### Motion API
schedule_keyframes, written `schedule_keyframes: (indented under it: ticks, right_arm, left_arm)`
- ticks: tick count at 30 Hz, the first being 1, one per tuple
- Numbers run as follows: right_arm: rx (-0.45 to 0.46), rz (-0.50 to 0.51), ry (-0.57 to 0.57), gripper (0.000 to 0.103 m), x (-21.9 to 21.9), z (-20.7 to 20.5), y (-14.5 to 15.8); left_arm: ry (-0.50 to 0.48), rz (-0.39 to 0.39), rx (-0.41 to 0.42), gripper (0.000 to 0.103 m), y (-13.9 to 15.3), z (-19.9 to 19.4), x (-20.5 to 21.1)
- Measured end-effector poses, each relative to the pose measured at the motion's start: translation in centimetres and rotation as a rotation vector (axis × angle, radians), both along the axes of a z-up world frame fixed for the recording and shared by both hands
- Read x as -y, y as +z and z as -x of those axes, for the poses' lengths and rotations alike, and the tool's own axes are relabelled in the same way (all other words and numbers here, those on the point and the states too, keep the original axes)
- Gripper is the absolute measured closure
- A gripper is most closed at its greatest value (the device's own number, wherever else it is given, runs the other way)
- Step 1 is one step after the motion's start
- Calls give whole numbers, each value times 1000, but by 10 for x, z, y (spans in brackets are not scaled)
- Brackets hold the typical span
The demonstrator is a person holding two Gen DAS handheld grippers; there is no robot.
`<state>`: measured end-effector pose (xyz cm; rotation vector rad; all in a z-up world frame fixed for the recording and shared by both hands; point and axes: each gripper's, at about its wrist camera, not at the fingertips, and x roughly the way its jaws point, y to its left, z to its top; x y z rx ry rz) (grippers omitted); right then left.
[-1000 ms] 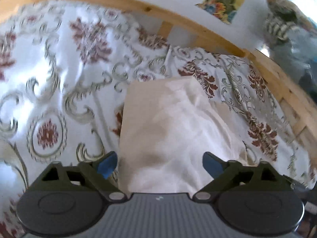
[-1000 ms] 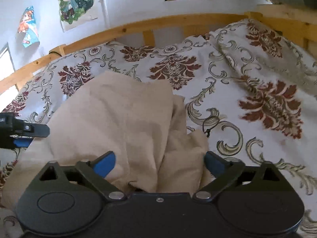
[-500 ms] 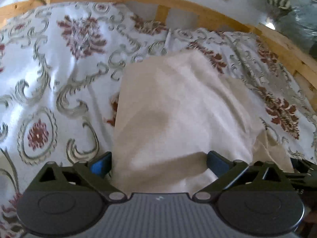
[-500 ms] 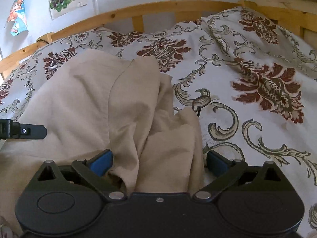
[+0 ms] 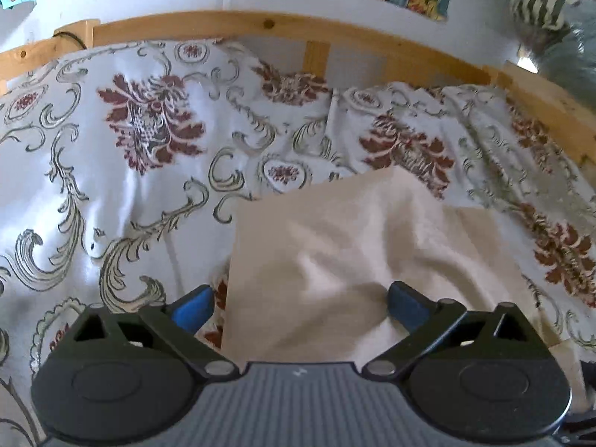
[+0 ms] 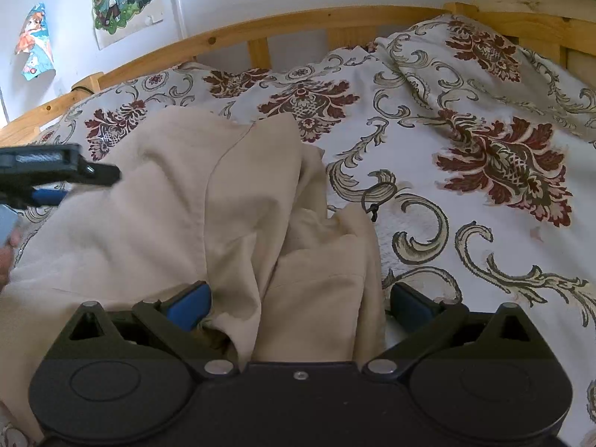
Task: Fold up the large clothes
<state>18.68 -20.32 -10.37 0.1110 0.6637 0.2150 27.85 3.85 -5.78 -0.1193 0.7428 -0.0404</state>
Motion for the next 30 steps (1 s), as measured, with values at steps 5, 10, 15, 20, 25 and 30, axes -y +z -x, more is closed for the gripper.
schedule_keyframes:
  ticks: [5,10,15,20,25,30]
  right_arm:
    - [1,-17,-13,1,1,-1,1]
    - [3,-32,-13,1,3,-1,2]
    - [10,-38,-9,1,2,-2,8]
    - [12,-67,-10,1,7,-2,15]
    - [21,-99,-1,1,10,-1,20]
    - [116,-109,59,1,11,3,29]
  left_arm:
    - [9,7,-28,0,-14,-2,-3]
    - [19,82,-24,0,-6,1,-15]
    - [41,79,-6,1,16,15,-15]
    - [35,79,22,1,35,38,-15]
    - [43,92,12,1,44,66,-28]
    - [-14,165,14,1,31,105,-60]
